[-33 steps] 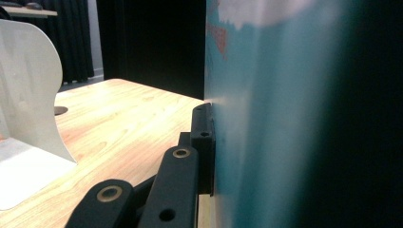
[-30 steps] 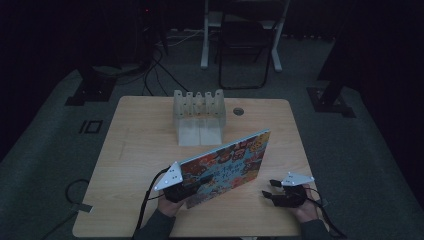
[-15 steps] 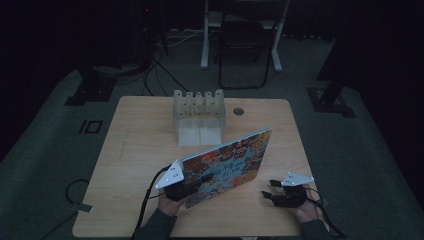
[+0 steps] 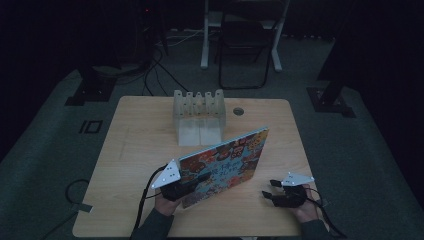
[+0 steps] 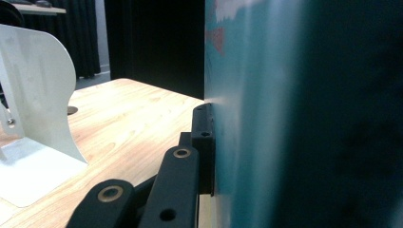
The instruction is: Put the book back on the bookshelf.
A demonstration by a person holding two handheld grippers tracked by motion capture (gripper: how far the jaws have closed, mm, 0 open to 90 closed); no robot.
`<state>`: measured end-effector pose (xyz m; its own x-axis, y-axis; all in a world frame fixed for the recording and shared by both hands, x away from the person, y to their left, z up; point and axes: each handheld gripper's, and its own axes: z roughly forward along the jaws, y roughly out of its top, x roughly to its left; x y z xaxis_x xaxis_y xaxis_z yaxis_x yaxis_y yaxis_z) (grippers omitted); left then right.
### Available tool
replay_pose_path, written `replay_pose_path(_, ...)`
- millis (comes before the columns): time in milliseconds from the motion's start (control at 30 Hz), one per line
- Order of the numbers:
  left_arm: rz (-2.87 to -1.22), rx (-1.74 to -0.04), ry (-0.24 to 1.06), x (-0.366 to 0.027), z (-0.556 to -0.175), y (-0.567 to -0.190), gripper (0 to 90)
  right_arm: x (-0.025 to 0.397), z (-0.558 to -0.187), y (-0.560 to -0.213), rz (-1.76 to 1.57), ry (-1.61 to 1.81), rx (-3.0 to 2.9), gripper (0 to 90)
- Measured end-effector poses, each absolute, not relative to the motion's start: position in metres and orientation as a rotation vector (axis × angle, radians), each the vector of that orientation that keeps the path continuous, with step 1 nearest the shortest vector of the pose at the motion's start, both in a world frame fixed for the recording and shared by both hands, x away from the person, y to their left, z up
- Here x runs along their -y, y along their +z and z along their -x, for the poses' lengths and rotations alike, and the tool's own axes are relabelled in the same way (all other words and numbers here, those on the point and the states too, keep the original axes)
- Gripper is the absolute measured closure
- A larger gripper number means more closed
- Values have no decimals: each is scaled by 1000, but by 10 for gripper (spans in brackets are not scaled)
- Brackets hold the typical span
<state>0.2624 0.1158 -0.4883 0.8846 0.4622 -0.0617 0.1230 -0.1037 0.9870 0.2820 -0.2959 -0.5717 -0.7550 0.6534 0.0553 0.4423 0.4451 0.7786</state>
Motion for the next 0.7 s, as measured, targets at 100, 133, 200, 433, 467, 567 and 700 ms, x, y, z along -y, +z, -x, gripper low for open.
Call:
replay_pose_path(100,-1664,-469,309,-117,-262,-488,813,296,-282,-572,-947,1199,-2448,386)
replay_pose_path(133,-1666,-471,313,-118,-262,-487,813,296,-282,-572,-948,1198,-2449,381)
replay_pose_path(200,-1665,-474,316,-119,-262,-487,813,295,-282,-572,-950,1191,-2448,373)
replay_pose_path(433,-1664,-486,327,-122,-260,-485,814,295,-282,-572,-948,1184,-2450,361)
replay_pose_path(467,-1667,-485,331,-122,-260,-485,814,295,-282,-572,-949,1185,-2451,360)
replay_pose_path(567,-1666,-489,339,-124,-260,-483,814,295,-282,-572,-947,1185,-2451,357)
replay_pose_path(700,-1657,-504,342,-127,-260,-483,814,294,-282,-572,-945,1185,-2453,352)
